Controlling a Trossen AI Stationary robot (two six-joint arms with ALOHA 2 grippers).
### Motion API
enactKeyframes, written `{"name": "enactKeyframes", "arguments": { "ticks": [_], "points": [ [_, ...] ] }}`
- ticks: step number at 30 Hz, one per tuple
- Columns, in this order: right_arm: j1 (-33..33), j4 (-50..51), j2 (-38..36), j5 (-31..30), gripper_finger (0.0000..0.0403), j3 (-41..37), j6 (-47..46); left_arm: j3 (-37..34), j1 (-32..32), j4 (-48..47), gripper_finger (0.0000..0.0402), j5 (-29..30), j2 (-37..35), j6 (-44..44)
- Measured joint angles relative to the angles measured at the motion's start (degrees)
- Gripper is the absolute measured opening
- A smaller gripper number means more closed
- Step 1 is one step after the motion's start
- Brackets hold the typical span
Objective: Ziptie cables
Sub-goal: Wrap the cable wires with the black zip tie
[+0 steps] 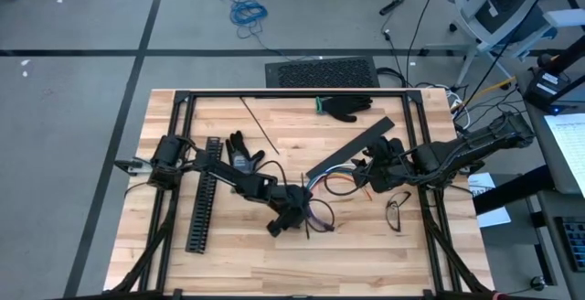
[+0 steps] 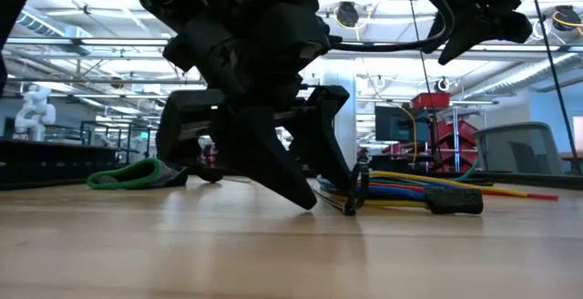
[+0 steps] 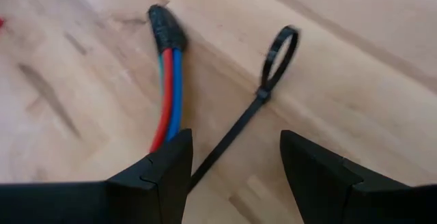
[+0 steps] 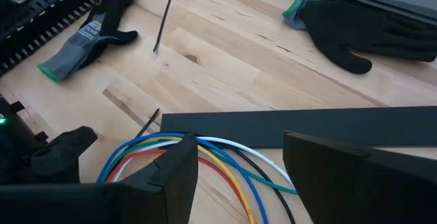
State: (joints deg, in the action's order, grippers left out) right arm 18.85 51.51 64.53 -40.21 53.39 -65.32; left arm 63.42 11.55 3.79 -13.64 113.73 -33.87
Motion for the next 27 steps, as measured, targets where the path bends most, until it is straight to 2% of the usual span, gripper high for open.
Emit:
{"name": "enactKeyframes", "arguments": {
  "ticks": [9, 14, 19, 27],
  "points": [
    [0.0, 0.0, 0.0, 0.0, 0.0201, 0.0, 0.0, 0.0, 0.6, 2.3, 0.0216, -1.5, 0.0, -0.2],
    [0.0, -0.3, 0.0, 0.0, 0.0201, 0.0, 0.0, 0.0, 0.5, 2.6, 0.0216, -1.5, 0.0, -5.6],
    [0.0, -0.3, 0.0, 0.0, 0.0201, 0.0, -0.3, -0.1, -0.2, 2.5, 0.0216, -1.6, 0.2, -6.0],
    [0.0, -0.3, 0.0, 0.0, 0.0201, 0.0, -0.4, -0.1, -0.6, 2.5, 0.0201, -9.5, 0.3, -6.0]
  ]
}}
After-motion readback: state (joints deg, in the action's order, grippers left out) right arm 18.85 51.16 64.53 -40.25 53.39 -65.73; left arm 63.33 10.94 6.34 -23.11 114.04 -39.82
